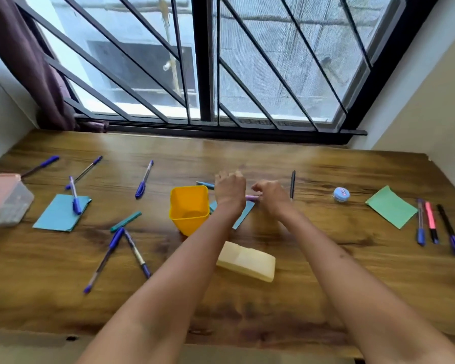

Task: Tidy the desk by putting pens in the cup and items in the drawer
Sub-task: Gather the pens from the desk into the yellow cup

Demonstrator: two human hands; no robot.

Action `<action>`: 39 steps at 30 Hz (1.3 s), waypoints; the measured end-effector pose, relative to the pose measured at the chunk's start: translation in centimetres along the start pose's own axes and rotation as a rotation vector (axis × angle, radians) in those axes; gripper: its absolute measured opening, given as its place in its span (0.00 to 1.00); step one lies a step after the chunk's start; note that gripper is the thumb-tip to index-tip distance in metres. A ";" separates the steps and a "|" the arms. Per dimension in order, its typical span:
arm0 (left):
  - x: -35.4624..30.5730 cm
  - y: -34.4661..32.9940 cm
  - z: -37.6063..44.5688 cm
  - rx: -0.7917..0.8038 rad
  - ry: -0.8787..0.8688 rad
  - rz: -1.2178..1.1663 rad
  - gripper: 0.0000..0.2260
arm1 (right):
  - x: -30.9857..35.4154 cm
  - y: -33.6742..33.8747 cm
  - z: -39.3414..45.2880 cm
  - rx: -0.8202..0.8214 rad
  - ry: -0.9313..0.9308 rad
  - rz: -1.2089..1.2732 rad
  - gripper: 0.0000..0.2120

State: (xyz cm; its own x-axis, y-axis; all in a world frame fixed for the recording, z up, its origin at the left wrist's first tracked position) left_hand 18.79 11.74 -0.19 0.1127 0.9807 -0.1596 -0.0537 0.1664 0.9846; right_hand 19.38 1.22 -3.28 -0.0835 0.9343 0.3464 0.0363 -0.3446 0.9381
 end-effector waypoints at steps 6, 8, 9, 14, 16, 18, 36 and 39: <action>0.1 -2.4 1.9 0.095 -0.015 0.120 0.09 | -0.2 -0.6 1.3 -0.007 0.083 -0.084 0.05; 0.0 -2.7 2.3 0.094 -0.036 0.163 0.09 | -0.1 -0.4 1.6 -0.010 0.090 -0.096 0.04; -0.1 -2.7 2.5 0.092 -0.047 0.178 0.09 | -0.1 -0.3 1.7 -0.002 0.097 -0.099 0.04; -0.6 -2.4 3.1 0.064 -0.072 0.209 0.11 | 0.2 -0.4 1.7 -0.012 0.159 -0.125 0.07; -1.1 -1.2 3.2 0.009 -0.095 0.190 0.12 | 0.2 -0.2 1.7 -0.074 0.171 -0.084 0.08; -1.5 1.0 3.3 -0.072 -0.114 0.111 0.13 | 0.3 0.6 1.8 -0.154 0.147 0.015 0.11; 10.6 12.5 -2.2 -0.108 0.190 -0.473 0.10 | 13.3 6.9 -2.5 -0.386 0.045 1.053 0.23; 11.9 11.0 -4.0 -0.032 0.235 -0.477 0.11 | 14.0 6.5 -3.4 -0.400 0.082 0.877 0.21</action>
State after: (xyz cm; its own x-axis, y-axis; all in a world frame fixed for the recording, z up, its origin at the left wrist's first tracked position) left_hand 15.62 25.61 8.44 -0.0927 0.7913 -0.6044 -0.0814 0.5990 0.7966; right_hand 15.11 11.74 7.67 -0.2577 0.3267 0.9093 -0.2220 -0.9359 0.2734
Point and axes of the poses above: each hand's wrist, its own z-axis towards the middle knuckle, its own y-axis out of the back of the hand, x = y × z, the point moved 7 cm from there along z, towards the middle knuckle, and after that the axes turned 6 degrees about -z, right-handed, at the moved point
